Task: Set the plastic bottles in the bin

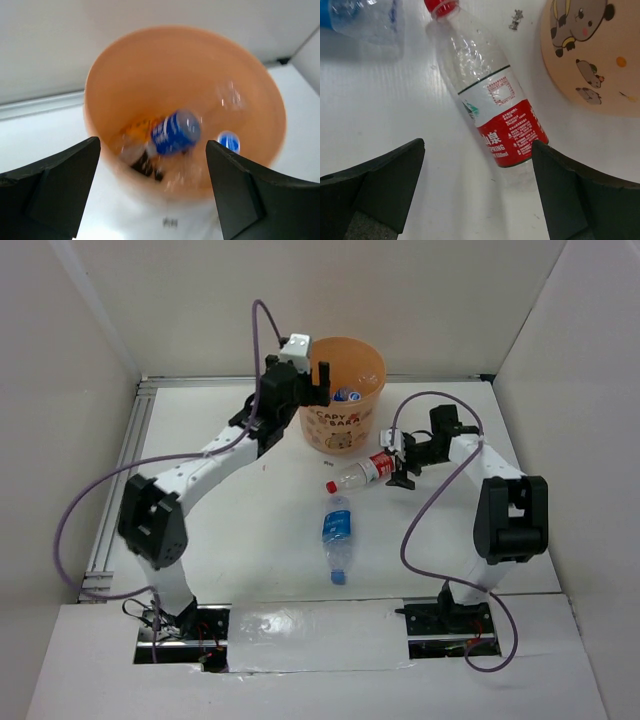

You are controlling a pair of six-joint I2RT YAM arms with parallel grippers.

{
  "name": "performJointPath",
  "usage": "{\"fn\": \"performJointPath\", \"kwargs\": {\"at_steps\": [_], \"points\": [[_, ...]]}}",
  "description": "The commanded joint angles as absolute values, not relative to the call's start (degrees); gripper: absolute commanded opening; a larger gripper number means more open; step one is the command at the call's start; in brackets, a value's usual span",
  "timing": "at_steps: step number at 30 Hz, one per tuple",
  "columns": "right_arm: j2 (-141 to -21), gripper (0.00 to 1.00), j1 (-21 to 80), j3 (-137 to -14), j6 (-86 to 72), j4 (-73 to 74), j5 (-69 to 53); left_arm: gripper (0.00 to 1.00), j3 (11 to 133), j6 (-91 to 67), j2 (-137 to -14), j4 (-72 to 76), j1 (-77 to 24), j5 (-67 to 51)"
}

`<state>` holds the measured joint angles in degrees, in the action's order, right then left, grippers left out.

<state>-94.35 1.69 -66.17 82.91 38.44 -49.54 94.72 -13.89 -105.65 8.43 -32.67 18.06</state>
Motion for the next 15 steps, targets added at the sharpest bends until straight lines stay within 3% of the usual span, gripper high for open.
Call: {"fn": "performJointPath", "kwargs": {"at_steps": [1, 10, 15], "points": [[-97.8, 0.94, 2.7, -69.9, 91.3, 36.0, -47.6, 0.99, 86.1, -15.0, -89.9, 9.2, -34.7, 15.7], [-108.0, 0.95, 7.9, -74.1, 92.9, 21.7, -38.3, 0.99, 49.7, -28.6, -59.7, -5.7, -46.3, 21.8], [-115.7, 0.92, 9.9, -80.3, 98.2, 27.7, -34.6, 0.99, 43.4, -36.5, -54.7, -10.1, -52.5, 25.3]]}}
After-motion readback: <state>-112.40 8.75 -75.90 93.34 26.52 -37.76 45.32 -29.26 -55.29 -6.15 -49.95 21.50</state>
